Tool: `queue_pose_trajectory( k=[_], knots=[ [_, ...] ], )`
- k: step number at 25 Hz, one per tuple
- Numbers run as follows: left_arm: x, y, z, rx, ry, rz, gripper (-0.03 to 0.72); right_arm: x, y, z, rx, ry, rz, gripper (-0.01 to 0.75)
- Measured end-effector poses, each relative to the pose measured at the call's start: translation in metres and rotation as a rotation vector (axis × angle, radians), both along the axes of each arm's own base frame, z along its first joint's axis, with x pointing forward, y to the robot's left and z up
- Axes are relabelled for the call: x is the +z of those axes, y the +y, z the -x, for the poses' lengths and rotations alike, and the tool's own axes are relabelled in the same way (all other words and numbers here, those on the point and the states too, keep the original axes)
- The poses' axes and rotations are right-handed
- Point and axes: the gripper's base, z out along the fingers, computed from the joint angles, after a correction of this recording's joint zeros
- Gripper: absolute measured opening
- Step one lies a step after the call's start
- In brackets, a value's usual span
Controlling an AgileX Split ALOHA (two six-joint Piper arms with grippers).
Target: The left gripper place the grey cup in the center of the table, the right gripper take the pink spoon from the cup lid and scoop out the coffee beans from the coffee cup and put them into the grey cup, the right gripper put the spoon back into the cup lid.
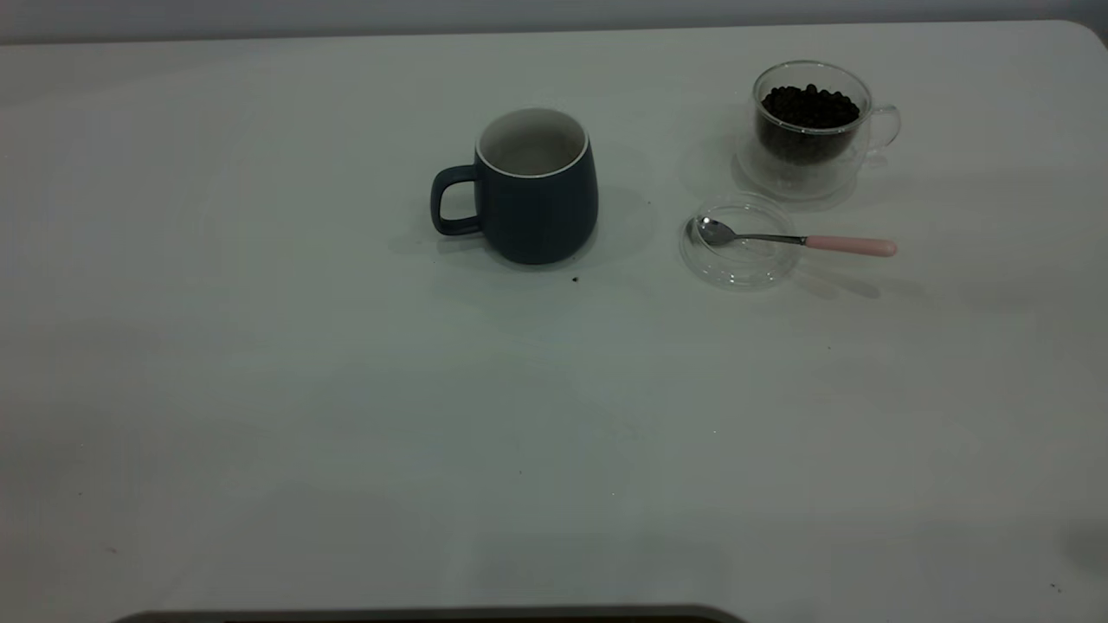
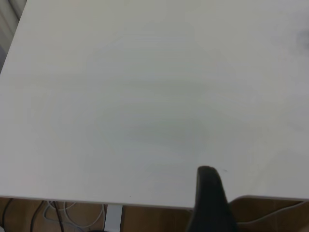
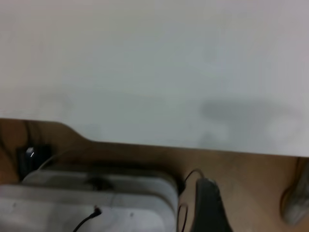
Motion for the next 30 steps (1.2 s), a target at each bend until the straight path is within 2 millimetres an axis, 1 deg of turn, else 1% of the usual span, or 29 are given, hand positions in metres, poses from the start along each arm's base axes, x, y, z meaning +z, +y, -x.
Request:
queue_pose_trajectory(
  k=[3,6,11,13,25,30],
  knots=[
    [0.000,0.000,0.000,0.000,0.000,0.000,0.569,0.002,0.002,0.026,0.000,-0.106,0.014,0.548],
    [0.000,0.000,0.000,0.000,0.000,0.000,0.569,-0.002,0.004,0.047,0.001,-0.187,0.023,0.548],
    [0.000,0.000,0.000,0.001,0.000,0.001,0.569,-0.011,0.008,0.074,0.044,-0.301,0.033,0.548],
    [0.000,0.000,0.000,0.001,0.000,0.001,0.569,-0.012,0.009,0.080,0.054,-0.331,0.033,0.548],
    [0.000,0.000,0.000,0.001,0.000,0.001,0.569,-0.009,0.008,0.100,0.051,-0.460,0.039,0.548],
    [0.000,0.000,0.000,0.002,0.000,0.002,0.569,-0.009,0.006,0.102,0.047,-0.479,0.056,0.540]
  ],
)
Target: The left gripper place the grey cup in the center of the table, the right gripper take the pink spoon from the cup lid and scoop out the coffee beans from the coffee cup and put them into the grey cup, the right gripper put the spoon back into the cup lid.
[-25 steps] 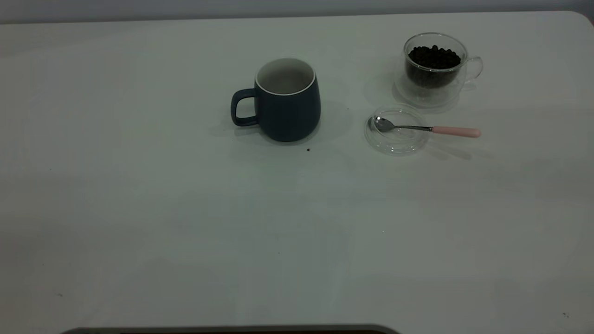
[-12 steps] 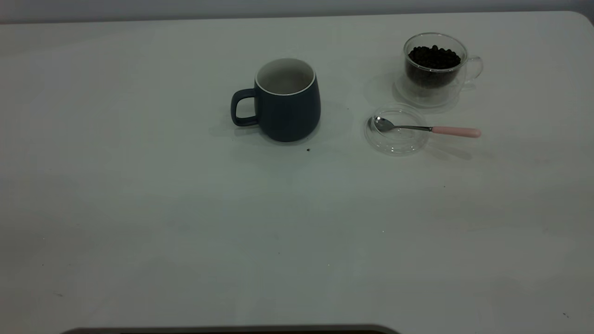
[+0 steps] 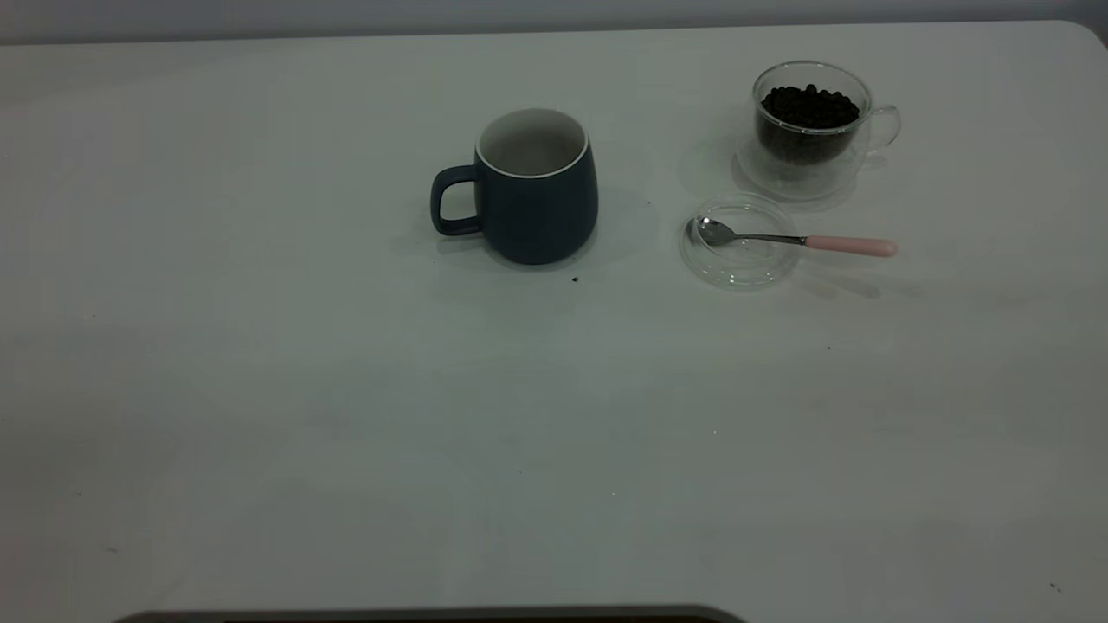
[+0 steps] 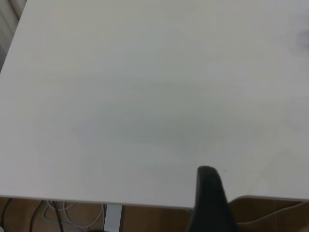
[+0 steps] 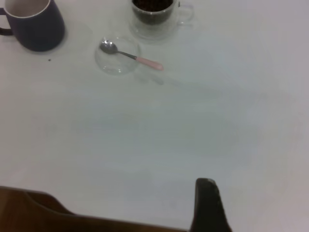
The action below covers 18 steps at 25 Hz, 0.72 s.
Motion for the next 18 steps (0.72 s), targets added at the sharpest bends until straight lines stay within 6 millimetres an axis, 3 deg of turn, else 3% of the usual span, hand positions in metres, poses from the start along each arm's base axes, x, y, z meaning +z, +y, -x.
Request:
queue_pose_trajectory(
  k=[8,18],
  knots=[
    [0.0000,0.0000,0.0000,0.001,0.000,0.001,0.569,-0.0002,-0.0088,0.0078,-0.102,-0.051,0.025,0.502],
    [0.0000,0.0000,0.0000,0.000,0.000,0.000,0.569,-0.0002,-0.0096,0.0088,-0.106,-0.058,0.025,0.440]
  ],
)
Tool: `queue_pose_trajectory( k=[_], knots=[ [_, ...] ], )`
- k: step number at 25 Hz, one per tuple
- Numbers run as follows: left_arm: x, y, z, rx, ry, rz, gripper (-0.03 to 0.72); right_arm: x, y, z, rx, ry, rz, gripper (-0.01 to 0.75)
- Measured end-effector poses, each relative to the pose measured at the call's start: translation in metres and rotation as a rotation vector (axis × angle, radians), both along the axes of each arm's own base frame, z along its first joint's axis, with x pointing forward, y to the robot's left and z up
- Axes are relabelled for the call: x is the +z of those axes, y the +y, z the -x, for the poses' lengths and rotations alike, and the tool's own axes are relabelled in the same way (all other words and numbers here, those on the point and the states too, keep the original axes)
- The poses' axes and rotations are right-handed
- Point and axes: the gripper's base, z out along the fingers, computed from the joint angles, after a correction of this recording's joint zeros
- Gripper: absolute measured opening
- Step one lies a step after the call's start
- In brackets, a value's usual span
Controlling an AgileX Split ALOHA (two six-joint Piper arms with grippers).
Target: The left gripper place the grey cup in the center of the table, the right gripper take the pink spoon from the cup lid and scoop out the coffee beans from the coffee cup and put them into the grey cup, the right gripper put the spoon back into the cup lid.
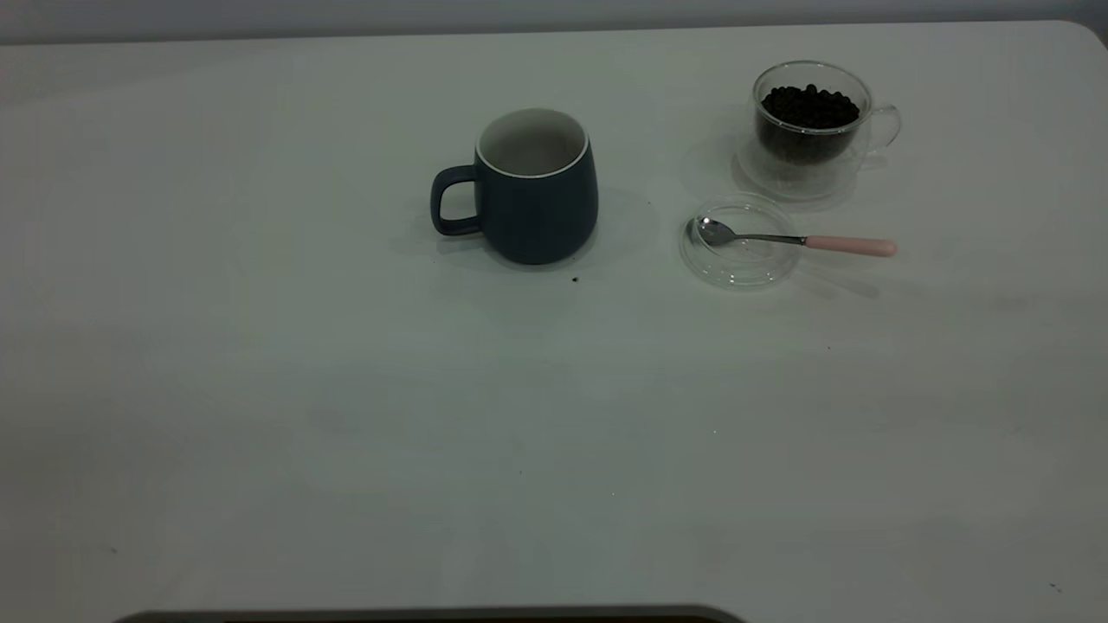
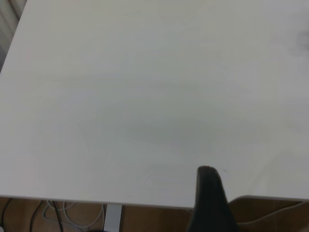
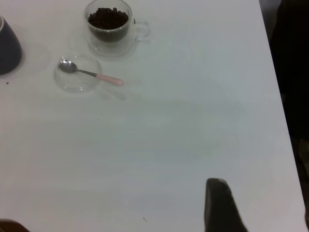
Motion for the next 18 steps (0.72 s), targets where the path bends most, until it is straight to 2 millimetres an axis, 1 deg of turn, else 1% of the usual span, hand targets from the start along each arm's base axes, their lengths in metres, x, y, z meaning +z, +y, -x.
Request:
queue_pose_trajectory(
  k=[18],
  knots=[
    [0.0000,0.0000,0.0000,-0.001,0.000,-0.002,0.569,0.0000,0.0000,0.0000,0.000,0.000,0.000,0.319]
  ],
)
